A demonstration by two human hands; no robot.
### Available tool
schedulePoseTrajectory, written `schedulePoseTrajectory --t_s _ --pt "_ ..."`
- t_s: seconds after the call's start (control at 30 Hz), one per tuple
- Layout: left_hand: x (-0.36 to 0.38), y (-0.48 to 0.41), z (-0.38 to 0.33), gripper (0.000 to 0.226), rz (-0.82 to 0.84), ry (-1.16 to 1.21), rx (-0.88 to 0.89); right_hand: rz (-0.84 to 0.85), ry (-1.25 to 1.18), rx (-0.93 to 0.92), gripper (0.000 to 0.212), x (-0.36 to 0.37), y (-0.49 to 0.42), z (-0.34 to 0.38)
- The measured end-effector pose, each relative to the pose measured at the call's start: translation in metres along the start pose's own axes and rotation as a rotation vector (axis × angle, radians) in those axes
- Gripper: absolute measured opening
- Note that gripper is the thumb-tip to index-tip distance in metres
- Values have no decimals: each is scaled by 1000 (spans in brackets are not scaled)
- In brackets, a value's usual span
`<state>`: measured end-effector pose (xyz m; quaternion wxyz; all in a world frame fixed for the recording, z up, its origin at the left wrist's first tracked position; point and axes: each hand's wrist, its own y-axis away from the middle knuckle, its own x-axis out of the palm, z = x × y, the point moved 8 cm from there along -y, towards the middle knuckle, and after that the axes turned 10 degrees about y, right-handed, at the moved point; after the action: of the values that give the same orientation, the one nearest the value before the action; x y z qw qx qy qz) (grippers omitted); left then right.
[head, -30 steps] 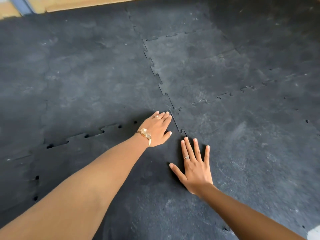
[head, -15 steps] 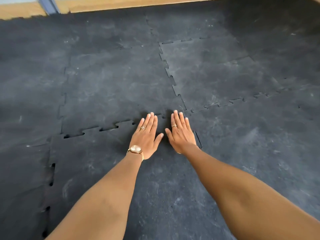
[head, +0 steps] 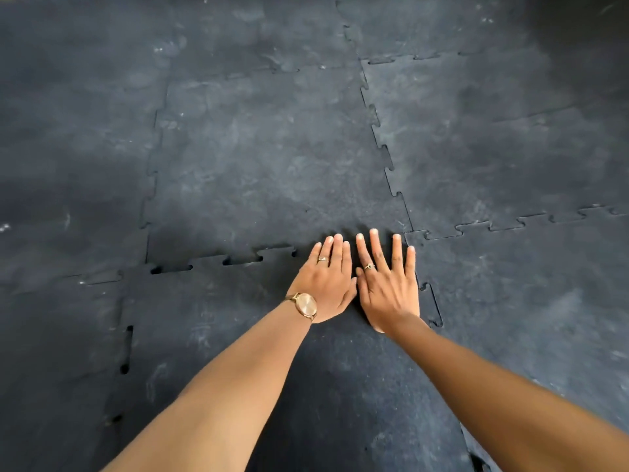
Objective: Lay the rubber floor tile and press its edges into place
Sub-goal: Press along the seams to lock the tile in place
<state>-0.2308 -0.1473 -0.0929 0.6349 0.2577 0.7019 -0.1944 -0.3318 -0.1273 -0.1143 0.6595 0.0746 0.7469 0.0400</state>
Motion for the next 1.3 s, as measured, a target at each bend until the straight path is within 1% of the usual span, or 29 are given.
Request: schedulePoseTrajectory --t_s 0.07,0.17,0.23,0.43,0.53,0.6,0.63,0.67,0.73,0.8,0.83,0.9,0.97,1.1,1.17,1.23,1.3 --pt "-1 0 2 57 -32 45 17 -14 29 -68 59 1 -1 3" --pt "0 1 8 55 -62 134 18 -45 -9 -76 58 0 -1 1" --pt "-1 2 10 54 -75 134 26 -42 -37 -74 57 -2 1 2" --pt "0 8 7 52 3 65 13 -28 -36 -54 53 -8 7 2" --pt "-5 32 22 61 5 28 -29 -6 -34 3 52 -7 8 5" --pt "-10 64 54 71 -28 69 -131 17 -70 104 53 -10 14 11" --pt "-12 83 73 76 -40 71 -188 -7 -82 125 54 -14 20 22" --pt "-12 101 92 82 -35 60 -237 -40 -88 97 55 -19 25 38" --pt "-10 128 123 90 2 46 -310 -83 -111 -66 60 -30 29 85" --pt "-10 139 136 94 15 50 -346 -102 -133 -209 63 -38 26 130" --pt "-9 141 138 95 8 45 -349 -104 -140 -243 63 -41 22 146" --pt "-8 141 137 96 -20 19 -351 -88 -130 -256 61 -40 13 165" --pt "-6 141 137 97 -46 8 -356 -84 -91 -231 60 -34 11 170" --pt "-3 139 141 101 -80 57 -364 -99 -69 -225 60 -28 8 173" --pt "-3 137 143 100 -91 86 -357 -85 -60 -227 60 -28 4 173" --pt "-6 135 144 91 -109 104 -346 -44 -22 -238 61 -26 1 175" --pt "-11 132 147 73 -140 91 -325 -7 23 -252 61 -25 -2 178"
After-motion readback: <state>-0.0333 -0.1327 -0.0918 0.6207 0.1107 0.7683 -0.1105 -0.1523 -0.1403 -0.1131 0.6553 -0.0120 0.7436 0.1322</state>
